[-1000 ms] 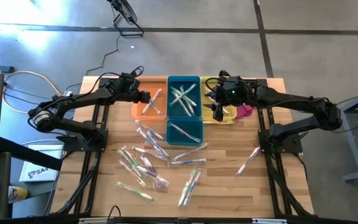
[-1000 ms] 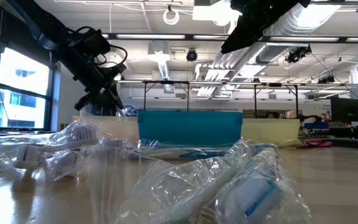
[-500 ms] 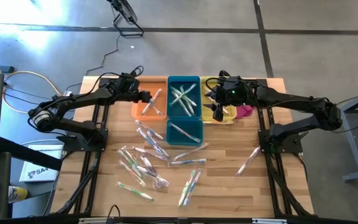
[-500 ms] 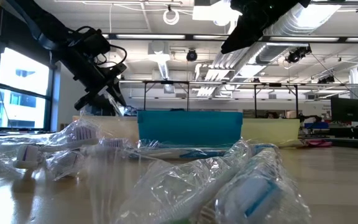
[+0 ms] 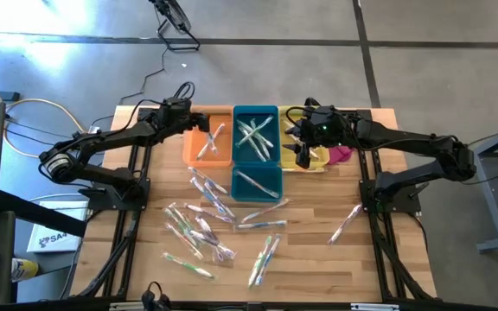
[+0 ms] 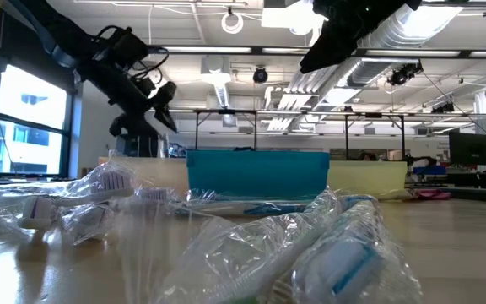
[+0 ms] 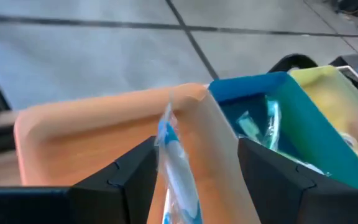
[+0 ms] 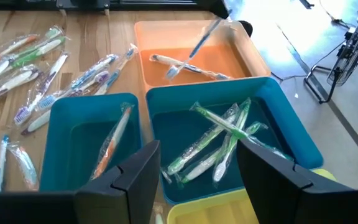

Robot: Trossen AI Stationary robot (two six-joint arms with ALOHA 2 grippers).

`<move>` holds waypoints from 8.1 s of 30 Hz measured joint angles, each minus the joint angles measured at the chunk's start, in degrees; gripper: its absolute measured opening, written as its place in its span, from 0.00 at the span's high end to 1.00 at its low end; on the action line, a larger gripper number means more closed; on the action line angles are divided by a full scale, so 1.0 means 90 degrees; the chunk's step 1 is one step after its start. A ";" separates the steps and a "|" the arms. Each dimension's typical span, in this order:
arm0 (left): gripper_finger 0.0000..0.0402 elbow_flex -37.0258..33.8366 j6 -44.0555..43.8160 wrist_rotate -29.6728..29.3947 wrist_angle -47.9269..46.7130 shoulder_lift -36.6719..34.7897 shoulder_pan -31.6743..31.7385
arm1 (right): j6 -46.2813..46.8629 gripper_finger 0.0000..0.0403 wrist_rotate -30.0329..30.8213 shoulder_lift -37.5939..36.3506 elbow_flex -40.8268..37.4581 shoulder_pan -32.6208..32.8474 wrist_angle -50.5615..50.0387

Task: Pick & Place Toothbrushes
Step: Put the blue toothbrush into the orange bin, then put the violet toothbrush into the yellow bin

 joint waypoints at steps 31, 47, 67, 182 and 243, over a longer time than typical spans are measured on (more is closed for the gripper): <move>0.53 0.0000 0.0613 0.0279 -0.0145 0.0000 -0.0005 | 0.0025 0.49 0.0000 0.0000 0.0000 -0.0002 0.0001; 0.88 0.0000 0.0929 0.0316 0.0082 -0.0002 -0.0002 | 0.0525 0.49 0.0211 0.0000 0.0000 -0.0002 0.0380; 0.89 0.0000 0.1164 0.0489 0.0074 -0.0008 -0.0002 | 0.0533 0.78 0.0165 0.0638 0.0000 -0.0005 0.0427; 1.00 0.1226 0.3032 -0.0512 -0.4405 -0.1973 -0.4494 | 0.1195 0.99 -0.1650 -0.2314 -0.3835 -0.0776 0.4647; 0.58 0.1363 -0.0090 -0.0585 -0.6519 0.0161 -0.6377 | 0.1144 0.99 -0.1491 -0.2314 -0.3835 -0.0777 0.4394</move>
